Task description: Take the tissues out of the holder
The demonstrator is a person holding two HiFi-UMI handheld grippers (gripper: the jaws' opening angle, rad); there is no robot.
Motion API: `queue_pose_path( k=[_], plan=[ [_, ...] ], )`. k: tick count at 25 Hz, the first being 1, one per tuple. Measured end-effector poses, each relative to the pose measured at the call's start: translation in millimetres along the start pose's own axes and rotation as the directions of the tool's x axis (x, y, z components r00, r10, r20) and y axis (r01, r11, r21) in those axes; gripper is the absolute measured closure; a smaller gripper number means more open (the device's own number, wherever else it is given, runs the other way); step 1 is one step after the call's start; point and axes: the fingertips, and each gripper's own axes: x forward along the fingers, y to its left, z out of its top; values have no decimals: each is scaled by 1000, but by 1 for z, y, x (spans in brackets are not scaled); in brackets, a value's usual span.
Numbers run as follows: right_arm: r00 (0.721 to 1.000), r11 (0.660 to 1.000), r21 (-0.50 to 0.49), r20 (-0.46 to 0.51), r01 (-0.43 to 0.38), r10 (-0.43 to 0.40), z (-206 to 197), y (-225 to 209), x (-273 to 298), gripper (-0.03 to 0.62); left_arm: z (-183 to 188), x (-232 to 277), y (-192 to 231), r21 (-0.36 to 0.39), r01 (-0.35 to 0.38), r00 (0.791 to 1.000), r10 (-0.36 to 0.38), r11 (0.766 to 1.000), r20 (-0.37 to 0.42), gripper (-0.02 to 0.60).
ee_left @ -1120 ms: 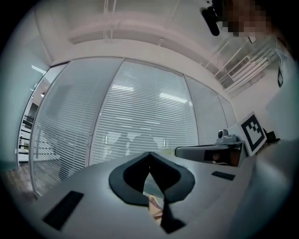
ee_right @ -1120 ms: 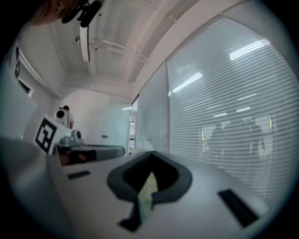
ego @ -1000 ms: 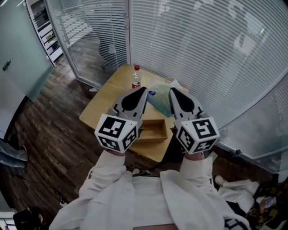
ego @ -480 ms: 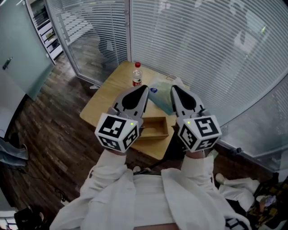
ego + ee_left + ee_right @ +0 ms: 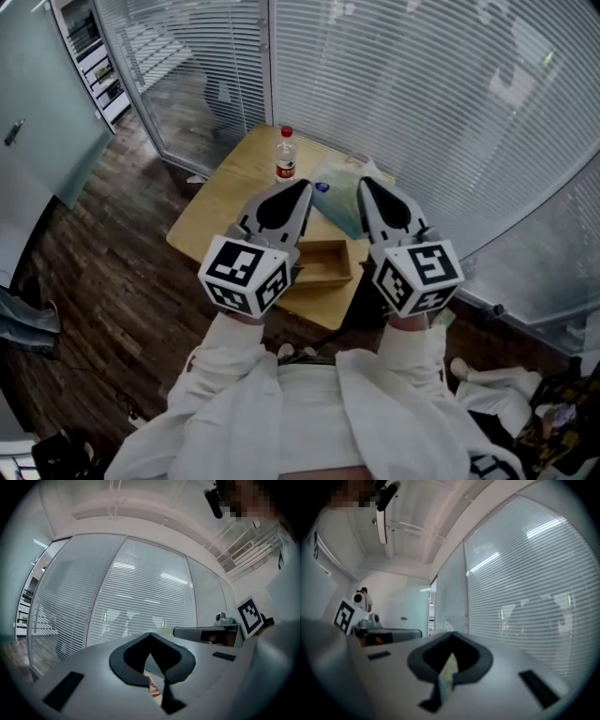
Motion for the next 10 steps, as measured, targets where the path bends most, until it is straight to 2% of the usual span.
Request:
queue_pose_path(
  k=[10],
  plan=[
    [1000, 1000, -6, 10, 3, -3, 3, 1, -4, 583, -3, -3, -3, -3, 6, 1000, -6, 1000, -10, 572]
  ],
)
